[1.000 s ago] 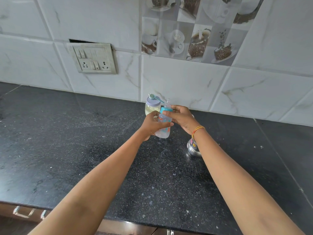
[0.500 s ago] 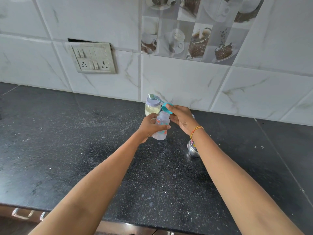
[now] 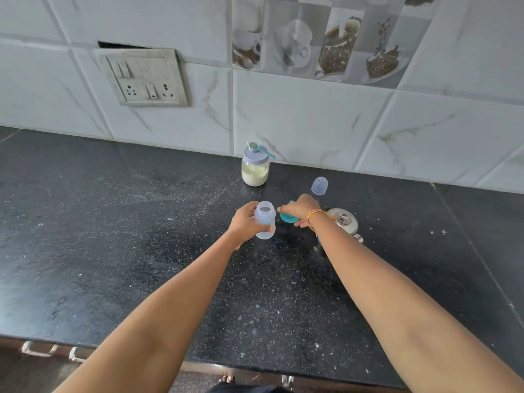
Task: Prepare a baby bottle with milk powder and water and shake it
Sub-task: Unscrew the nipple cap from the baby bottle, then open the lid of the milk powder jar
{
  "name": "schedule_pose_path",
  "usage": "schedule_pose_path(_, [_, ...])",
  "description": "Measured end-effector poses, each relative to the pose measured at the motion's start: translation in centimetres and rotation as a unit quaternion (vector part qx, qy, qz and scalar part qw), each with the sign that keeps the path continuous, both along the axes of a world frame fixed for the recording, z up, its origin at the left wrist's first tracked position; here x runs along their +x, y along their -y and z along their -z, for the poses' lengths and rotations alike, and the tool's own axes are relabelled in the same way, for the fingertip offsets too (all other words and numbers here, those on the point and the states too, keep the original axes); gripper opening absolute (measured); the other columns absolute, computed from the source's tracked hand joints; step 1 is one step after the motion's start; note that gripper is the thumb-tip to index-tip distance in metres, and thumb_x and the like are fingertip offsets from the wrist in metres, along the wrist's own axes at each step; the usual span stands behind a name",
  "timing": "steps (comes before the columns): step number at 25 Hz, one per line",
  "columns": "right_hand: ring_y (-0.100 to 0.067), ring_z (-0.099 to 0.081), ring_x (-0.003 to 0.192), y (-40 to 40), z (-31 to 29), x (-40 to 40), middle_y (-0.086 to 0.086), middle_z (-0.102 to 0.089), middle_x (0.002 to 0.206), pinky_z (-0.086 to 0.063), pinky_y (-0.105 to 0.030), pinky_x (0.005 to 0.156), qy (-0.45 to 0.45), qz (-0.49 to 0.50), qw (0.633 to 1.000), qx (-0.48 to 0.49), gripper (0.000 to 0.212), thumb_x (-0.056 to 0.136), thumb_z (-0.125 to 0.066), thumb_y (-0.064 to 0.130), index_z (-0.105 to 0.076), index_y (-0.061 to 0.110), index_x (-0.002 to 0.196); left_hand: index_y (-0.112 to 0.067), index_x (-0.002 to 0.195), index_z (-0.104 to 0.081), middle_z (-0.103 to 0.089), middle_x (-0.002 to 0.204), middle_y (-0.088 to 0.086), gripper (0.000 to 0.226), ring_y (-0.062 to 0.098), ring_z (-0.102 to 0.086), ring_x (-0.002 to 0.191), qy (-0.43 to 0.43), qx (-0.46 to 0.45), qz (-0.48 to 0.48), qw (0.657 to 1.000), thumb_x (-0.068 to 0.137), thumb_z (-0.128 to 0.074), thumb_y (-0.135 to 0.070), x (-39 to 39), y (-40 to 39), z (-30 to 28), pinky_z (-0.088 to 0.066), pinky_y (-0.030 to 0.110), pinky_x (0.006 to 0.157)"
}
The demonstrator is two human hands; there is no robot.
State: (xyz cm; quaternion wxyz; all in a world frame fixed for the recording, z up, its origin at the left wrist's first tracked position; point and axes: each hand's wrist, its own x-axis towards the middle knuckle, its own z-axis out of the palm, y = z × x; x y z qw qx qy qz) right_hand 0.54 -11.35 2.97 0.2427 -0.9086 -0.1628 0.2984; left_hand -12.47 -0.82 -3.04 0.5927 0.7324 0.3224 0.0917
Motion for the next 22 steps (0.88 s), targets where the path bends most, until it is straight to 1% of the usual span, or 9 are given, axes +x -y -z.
schedule_pose_path(2, [-0.028,-0.071,0.085,-0.1,0.4,0.2,-0.016,-0.061,0.122,-0.059,-0.032,0.073,0.033,-0.022,0.998,-0.043,0.056,0.081,-0.071,0.039,-0.055,0.006,0.123,-0.022,0.119,-0.06,-0.065,0.121,0.0,0.06,0.021,-0.059,0.114,0.001,0.006,0.005,1.0,0.066,-0.086,-0.009,-0.1,0.0,0.7,-0.048,0.041,0.099])
schedule_pose_path(4, [-0.028,-0.072,0.08,-0.2,0.7,0.4,-0.016,-0.064,0.118,-0.06,-0.033,0.073,0.054,-0.035,0.995,-0.081,0.055,0.081,-0.071,0.04,-0.056,0.006,0.121,-0.02,0.121,-0.059,-0.064,0.119,-0.002,0.061,0.019,-0.059,0.113,0.006,0.01,0.013,1.0,0.067,-0.084,-0.006,0.1,0.0,1.1,-0.046,0.036,0.099])
schedule_pose_path(8, [-0.03,-0.069,0.097,-0.4,1.7,0.6,-0.015,-0.063,0.122,-0.057,-0.038,0.087,0.065,-0.051,0.988,-0.127,0.062,0.077,-0.074,0.043,-0.055,0.007,0.125,-0.016,0.129,-0.054,-0.064,0.124,0.0,0.07,0.019,-0.058,0.118,-0.017,0.036,0.079,0.996,0.067,-0.082,-0.001,0.2,-0.7,1.1,-0.045,0.033,0.102])
schedule_pose_path(10, [-0.03,-0.067,0.1,-0.3,2.3,0.7,-0.015,-0.062,0.124,-0.056,-0.039,0.09,0.063,-0.057,0.986,-0.14,0.066,0.076,-0.074,0.046,-0.054,0.008,0.126,-0.008,0.137,-0.047,-0.059,0.133,0.006,0.074,0.019,-0.055,0.124,-0.038,0.037,0.13,0.99,0.07,-0.074,0.011,0.0,-1.5,1.0,-0.043,0.03,0.104])
schedule_pose_path(12, [-0.03,-0.066,0.103,-0.3,2.6,0.8,-0.016,-0.061,0.126,-0.055,-0.04,0.091,0.055,-0.058,0.987,-0.142,0.071,0.076,-0.072,0.051,-0.053,0.008,0.129,-0.005,0.143,-0.041,-0.052,0.141,0.012,0.077,0.022,-0.048,0.133,-0.064,0.055,0.162,0.983,0.073,-0.063,0.018,-0.1,-2.6,0.7,-0.038,0.034,0.111])
schedule_pose_path(15, [-0.032,-0.063,0.108,-0.7,2.2,1.1,-0.014,-0.059,0.13,-0.052,-0.041,0.096,0.041,-0.05,0.988,-0.141,0.073,0.08,-0.063,0.061,-0.052,0.01,0.132,-0.011,0.144,-0.042,-0.049,0.144,0.015,0.072,0.029,-0.044,0.136,-0.094,0.056,0.137,0.985,0.079,-0.056,0.017,0.2,-4.2,-0.3,-0.04,0.039,0.11])
schedule_pose_path(18, [-0.032,-0.058,0.117,-2.0,1.2,1.5,-0.014,-0.054,0.138,-0.047,-0.04,0.098,0.071,-0.046,0.99,-0.109,0.067,0.088,-0.054,0.057,-0.05,0.01,0.135,-0.014,0.139,-0.048,-0.057,0.134,0.011,0.056,0.027,-0.055,0.124,-0.104,0.088,0.077,0.988,0.086,-0.057,0.004,1.3,-5.6,-1.9,-0.049,0.035,0.096])
schedule_pose_path(20, [-0.033,-0.057,0.118,-3.5,0.4,1.9,-0.015,-0.053,0.14,-0.047,-0.039,0.096,0.075,-0.04,0.995,-0.058,0.061,0.091,-0.055,0.046,-0.047,0.007,0.137,-0.014,0.136,-0.051,-0.061,0.126,0.008,0.048,0.023,-0.06,0.108,-0.104,0.114,0.046,0.987,0.089,-0.058,-0.006,2.3,-6.4,-3.1,-0.048,0.03,0.084])
schedule_pose_path(22, [-0.033,-0.056,0.119,-5.2,-0.2,2.3,-0.017,-0.054,0.137,-0.047,-0.037,0.093,0.066,-0.035,0.997,0.0,0.057,0.09,-0.059,0.036,-0.048,0.003,0.135,-0.013,0.137,-0.051,-0.062,0.124,0.01,0.047,0.021,-0.059,0.098,-0.101,0.125,0.029,0.987,0.091,-0.059,-0.012,3.6,-7.5,-3.8,-0.046,0.029,0.079])
